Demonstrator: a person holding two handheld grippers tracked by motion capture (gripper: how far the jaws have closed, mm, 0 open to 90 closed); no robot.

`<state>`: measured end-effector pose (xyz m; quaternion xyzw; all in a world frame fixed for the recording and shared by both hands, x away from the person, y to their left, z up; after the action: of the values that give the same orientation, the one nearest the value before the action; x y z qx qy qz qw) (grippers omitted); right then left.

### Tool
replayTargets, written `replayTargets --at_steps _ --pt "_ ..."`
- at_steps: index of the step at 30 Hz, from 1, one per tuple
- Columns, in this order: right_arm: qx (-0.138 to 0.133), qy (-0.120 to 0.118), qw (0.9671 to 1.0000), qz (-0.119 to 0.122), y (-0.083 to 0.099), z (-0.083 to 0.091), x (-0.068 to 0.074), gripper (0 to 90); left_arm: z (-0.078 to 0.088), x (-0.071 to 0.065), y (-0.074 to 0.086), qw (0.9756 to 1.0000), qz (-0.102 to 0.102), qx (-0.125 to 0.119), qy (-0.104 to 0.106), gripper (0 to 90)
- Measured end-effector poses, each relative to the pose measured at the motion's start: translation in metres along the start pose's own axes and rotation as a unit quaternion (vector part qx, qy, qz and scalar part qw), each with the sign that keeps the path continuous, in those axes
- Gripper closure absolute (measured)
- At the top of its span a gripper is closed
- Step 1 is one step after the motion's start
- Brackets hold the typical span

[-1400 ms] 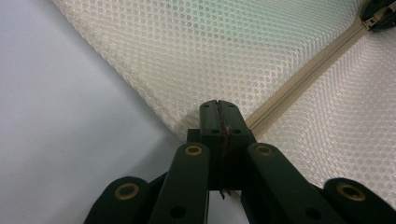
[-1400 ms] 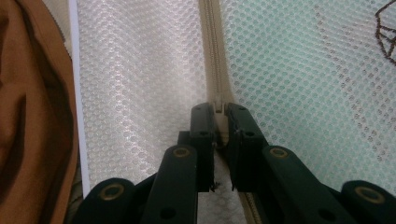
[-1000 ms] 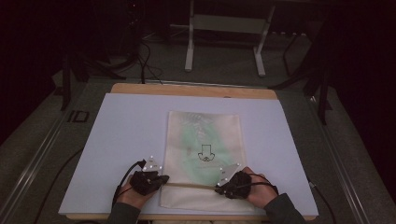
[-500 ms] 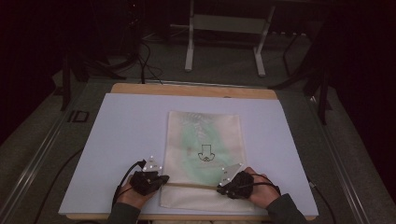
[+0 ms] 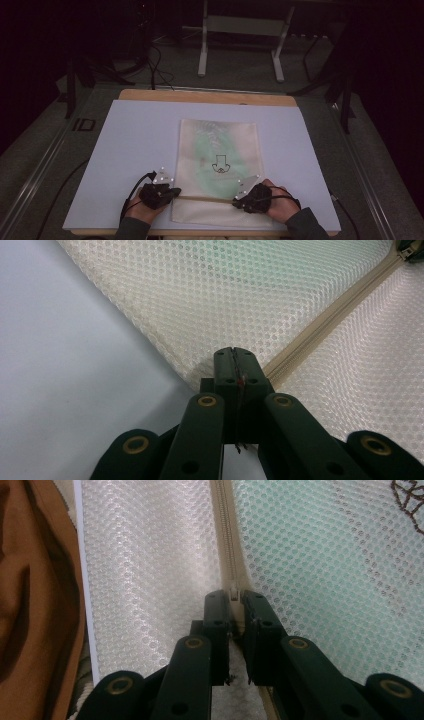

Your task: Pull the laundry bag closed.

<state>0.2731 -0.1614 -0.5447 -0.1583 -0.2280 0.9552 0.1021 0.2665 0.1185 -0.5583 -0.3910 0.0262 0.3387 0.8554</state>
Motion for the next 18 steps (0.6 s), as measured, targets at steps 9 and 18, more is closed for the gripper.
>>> replayTargets --at_steps 9,18 --pt "0.003 0.004 1.0 0.0 0.0038 0.003 -0.0007 82.3 0.0 -0.0002 0.0 1.0 0.0 0.001 -0.001 89.3" --pt "0.003 0.004 1.0 -0.005 0.0091 0.0066 -0.0021 82.4 0.0 -0.0001 -0.0001 1.0 0.0 0.001 0.0 89.3"
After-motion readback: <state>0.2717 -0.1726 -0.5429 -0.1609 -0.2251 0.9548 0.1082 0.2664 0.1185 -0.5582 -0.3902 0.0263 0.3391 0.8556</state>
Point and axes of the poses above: each handheld gripper's, and its own axes: z roughly backward along the jaws, y roughly out of its underside, x roughly to its left, the point moved 4 cm from there along -z, roughly forward along the jaws, and after that the axes turned 13 degrees about y, right-handed, at the moved point
